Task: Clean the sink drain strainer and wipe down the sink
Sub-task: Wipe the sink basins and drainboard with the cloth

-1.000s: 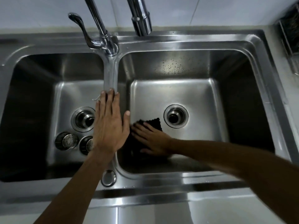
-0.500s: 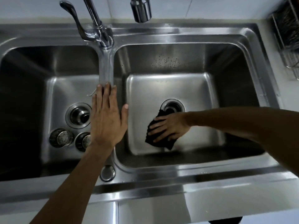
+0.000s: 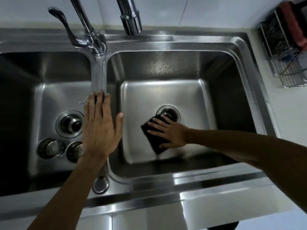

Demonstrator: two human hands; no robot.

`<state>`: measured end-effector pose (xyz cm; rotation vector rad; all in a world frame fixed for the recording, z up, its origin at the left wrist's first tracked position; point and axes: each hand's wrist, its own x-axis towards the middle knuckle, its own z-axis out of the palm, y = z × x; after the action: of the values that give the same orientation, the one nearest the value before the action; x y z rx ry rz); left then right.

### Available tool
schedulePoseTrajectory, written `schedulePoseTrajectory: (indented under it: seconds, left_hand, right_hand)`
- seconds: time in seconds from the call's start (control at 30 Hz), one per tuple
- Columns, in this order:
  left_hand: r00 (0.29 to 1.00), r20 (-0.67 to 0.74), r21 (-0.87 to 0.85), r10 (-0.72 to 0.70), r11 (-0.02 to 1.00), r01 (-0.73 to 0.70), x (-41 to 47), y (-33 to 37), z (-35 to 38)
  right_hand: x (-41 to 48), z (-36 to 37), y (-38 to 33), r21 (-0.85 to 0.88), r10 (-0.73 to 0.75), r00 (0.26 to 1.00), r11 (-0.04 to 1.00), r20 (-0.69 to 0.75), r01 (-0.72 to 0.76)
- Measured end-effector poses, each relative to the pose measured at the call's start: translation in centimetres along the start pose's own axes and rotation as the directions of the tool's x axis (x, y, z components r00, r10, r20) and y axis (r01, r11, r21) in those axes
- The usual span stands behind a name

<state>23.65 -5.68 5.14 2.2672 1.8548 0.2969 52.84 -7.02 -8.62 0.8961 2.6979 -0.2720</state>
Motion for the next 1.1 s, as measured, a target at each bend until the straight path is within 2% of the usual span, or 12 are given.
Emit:
schedulePoseTrajectory:
  seconds: [0.07,0.13,0.2,0.3,0.43,0.5,0.6,0.77,0.83,0.93,1.0,1.1]
  left_hand:
    - [1.0,-0.012,0.008,0.003,1.0,-0.003,-0.1,-0.2,0.1]
    - [1.0,-0.024,0.019,0.008,1.0,-0.008,0.0,-0.5,0.3]
    - [1.0,-0.01,0.03,0.017,0.999,-0.016,0.0,-0.5,0.4]
    - [1.0,-0.003,0.035,0.012,0.999,-0.012,0.1,-0.2,0.2]
    - [0.998,-0.013,0.068,0.056,0.996,-0.055,0.1,-0.1,0.2]
    - [0.998,-0.014,0.073,0.065,0.995,-0.064,0.1,-0.1,0.2]
    - [0.995,0.022,0.096,0.101,0.99,-0.103,0.0,-0.1,0.2]
    - [0.995,0.014,0.046,0.103,0.994,-0.104,0.1,-0.1,0.1]
    - [0.994,-0.009,0.029,0.106,0.994,-0.105,0.2,-0.3,0.4]
    - [0.991,-0.047,0.03,0.122,0.992,-0.121,0.2,-0.6,0.8]
    - [0.99,-0.063,0.025,0.125,0.992,-0.124,0.1,-0.6,0.9]
    - [0.99,-0.066,0.024,0.121,0.993,-0.12,0.1,-0.6,0.7]
  right_hand:
    - [3.7,0.1,-3.8,0.083,0.086,0.994,0.993,-0.061,-0.081]
    - [2.9,0.8,-5.9,0.074,0.004,1.0,0.997,-0.025,-0.002]
    - [-2.2,1.4,-2.8,0.033,-0.108,0.994,0.994,0.0,0.108]
    - [-9.5,0.6,3.1,-0.085,-0.107,0.98,0.989,0.166,0.122]
    - [-5.8,-0.1,0.9,-0.017,0.201,0.971,0.98,0.128,-0.2]
    - [-2.3,0.3,-3.0,0.064,0.245,0.967,0.966,0.067,-0.249]
    - [-3.9,0.4,-3.6,0.036,0.073,0.987,0.996,0.146,-0.079]
    - [-11.3,-1.7,6.3,-0.161,-0.096,0.944,0.975,0.316,0.153]
    - [-10.5,-2.4,7.9,-0.177,0.038,0.947,0.984,0.319,0.019]
    - [-7.2,-1.9,4.7,-0.06,0.325,0.907,0.945,0.267,-0.321]
    - [-8.2,-1.0,1.5,-0.043,0.317,0.895,0.947,0.314,-0.32]
    - [-13.5,-0.8,1.8,-0.092,0.185,0.902,0.982,0.389,-0.162]
